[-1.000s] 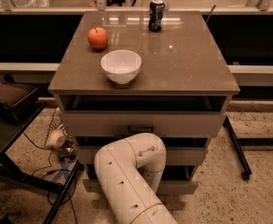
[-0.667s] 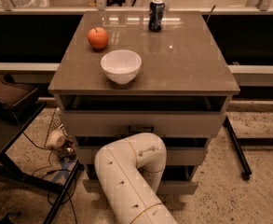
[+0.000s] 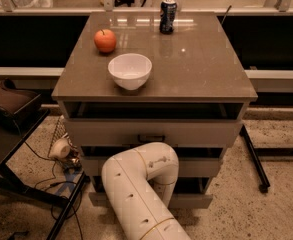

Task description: Close bottom drawer

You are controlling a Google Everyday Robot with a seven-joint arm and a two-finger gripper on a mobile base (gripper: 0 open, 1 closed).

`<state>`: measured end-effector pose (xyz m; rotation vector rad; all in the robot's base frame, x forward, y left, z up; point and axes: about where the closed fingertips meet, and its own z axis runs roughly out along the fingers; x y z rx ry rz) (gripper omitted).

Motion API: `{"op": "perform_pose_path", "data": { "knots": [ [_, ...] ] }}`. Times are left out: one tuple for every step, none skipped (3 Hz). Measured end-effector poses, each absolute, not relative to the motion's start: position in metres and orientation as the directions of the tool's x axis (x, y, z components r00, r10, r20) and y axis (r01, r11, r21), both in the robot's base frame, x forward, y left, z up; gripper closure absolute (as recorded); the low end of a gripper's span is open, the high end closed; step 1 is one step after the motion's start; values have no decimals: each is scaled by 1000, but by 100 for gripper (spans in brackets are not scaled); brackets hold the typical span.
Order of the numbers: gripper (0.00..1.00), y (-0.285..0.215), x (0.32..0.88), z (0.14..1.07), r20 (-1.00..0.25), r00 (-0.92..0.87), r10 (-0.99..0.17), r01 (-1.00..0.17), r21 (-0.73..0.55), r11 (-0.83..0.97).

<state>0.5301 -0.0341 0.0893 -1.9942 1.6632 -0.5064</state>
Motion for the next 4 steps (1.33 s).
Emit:
{"op": "perform_pose_path", "data": {
  "knots": [
    [100, -34, 530, 89, -28, 188, -982, -800, -585, -137],
    [79, -34, 530, 89, -28, 188, -982, -800, -585, -137],
    [49, -34, 530, 89, -28, 188, -982, -800, -585, -137],
    [60, -34, 530, 89, -28, 188, -982, -800, -585, -137]
  ]
}}
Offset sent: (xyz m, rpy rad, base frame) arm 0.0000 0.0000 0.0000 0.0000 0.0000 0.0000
